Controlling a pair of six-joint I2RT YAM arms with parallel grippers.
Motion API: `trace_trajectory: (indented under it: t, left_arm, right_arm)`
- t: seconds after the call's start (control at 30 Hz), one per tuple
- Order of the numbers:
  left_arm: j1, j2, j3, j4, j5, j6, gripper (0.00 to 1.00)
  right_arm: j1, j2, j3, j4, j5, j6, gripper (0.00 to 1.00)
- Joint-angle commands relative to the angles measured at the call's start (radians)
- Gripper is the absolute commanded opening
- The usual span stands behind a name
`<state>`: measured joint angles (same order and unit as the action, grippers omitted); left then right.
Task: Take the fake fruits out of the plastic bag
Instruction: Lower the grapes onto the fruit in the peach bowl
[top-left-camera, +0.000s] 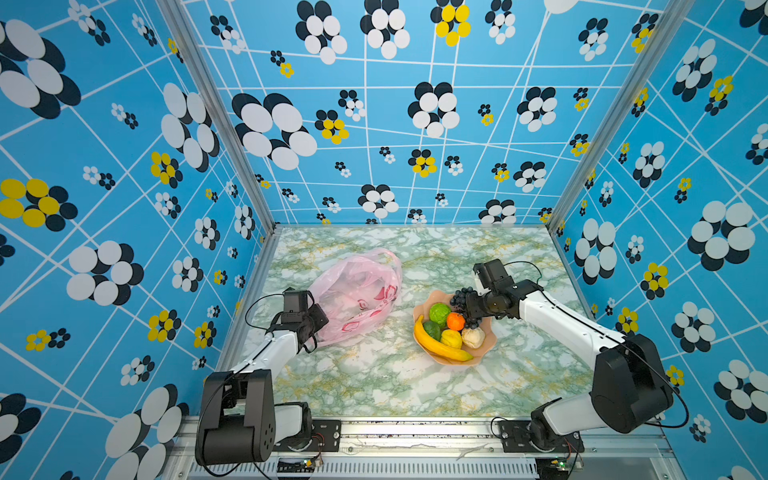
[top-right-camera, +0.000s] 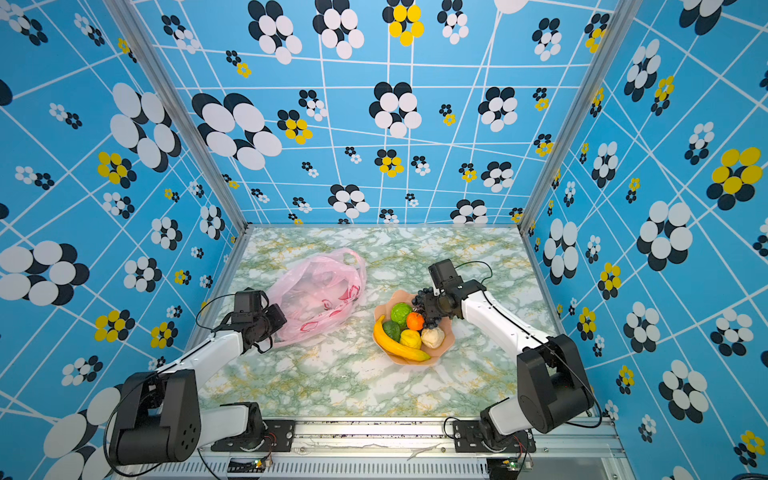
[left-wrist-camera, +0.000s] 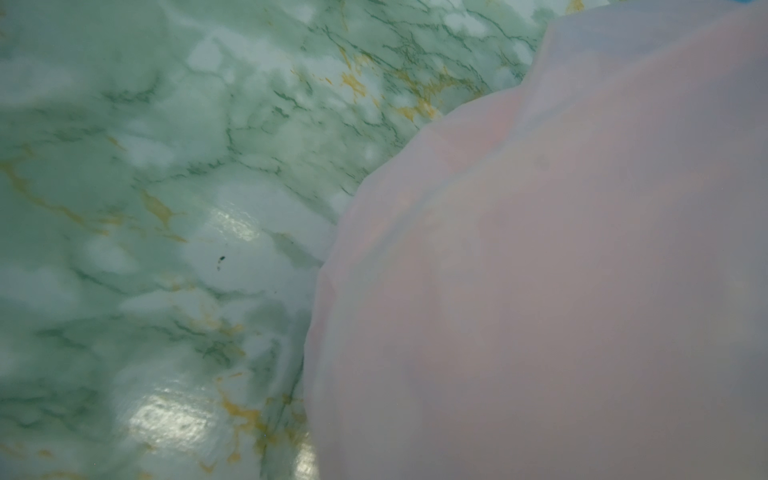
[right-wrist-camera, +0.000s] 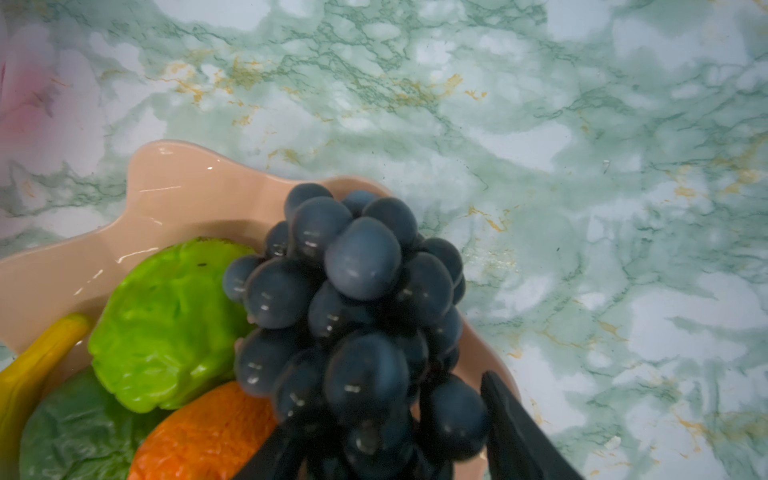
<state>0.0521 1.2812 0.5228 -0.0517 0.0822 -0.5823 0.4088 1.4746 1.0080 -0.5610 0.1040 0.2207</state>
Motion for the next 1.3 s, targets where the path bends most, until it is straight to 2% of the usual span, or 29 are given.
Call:
trace_trajectory:
  t: [0.0,0.23,0.53,0.6,0.7,0.83,1.27]
  left_arm:
    - [-0.002,0.006,-0.012,0.01,0.001,0.017,0.01]
    - [-0.001,0.006,-0.013,0.01,0.002,0.016,0.01]
    - [-0.003,0.007,-0.011,0.01,0.0,0.017,0.01]
    - [-0.001,0.009,-0.012,0.008,0.0,0.017,0.01]
    - [-0.001,0.006,-0.011,0.009,0.0,0.016,0.01]
    - [-0.002,0.008,-0.01,0.008,0.0,0.018,0.01]
    - [-0.002,0.009,-0.01,0.008,-0.001,0.018,0.01]
  right_arm:
    - [-0.005,-0.03,-0.02,-0.065,0.017,0.012,0.62]
    - [-0.005,-0.057,-0.028,-0.087,0.024,0.035,0.64]
    - [-0.005,-0.072,-0.043,-0.086,0.018,0.04,0.55]
    - [-0.005,-0.077,-0.044,-0.089,0.019,0.04,0.57]
    - [-0.005,-0.086,-0.04,-0.106,0.036,0.047,0.65]
    - [-0.005,-0.111,-0.038,-0.128,0.065,0.068,0.65]
    - [-0.005,-0.142,-0.083,-0.145,0.06,0.094,0.57]
